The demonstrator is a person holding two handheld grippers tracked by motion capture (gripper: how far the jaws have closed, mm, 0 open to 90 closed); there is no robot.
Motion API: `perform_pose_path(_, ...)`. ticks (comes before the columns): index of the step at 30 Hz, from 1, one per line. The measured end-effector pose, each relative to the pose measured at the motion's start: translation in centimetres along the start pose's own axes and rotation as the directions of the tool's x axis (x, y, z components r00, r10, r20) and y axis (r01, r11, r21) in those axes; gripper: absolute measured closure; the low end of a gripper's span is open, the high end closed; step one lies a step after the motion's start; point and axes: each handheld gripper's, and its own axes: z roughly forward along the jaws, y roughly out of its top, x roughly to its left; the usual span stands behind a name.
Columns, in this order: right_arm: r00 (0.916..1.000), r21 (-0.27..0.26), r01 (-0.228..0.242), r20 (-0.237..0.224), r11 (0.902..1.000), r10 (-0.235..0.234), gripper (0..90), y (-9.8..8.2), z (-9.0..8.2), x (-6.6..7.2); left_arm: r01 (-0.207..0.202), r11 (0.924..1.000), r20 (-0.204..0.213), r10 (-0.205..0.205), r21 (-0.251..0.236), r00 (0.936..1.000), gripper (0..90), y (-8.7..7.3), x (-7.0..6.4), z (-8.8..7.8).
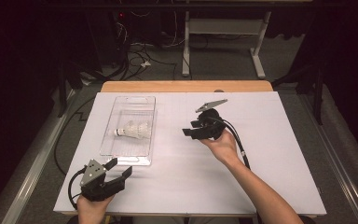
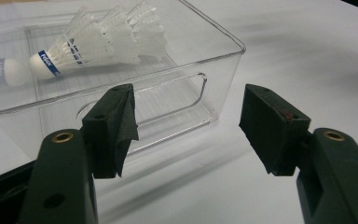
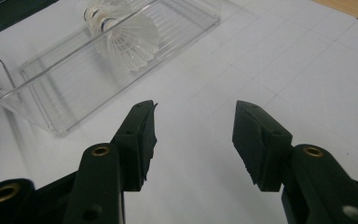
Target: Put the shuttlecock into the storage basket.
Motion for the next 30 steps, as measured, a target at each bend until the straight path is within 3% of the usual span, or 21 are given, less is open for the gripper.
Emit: perform_pose_path(30,0.9991,0.003,-0.022,0.037,0.9998,0.021,49.2,-2.8,-2.1,-1.5,-0.003,1.0,0.004,0.003,0.004,1.0,36.7,0.0,-0.1,0.1)
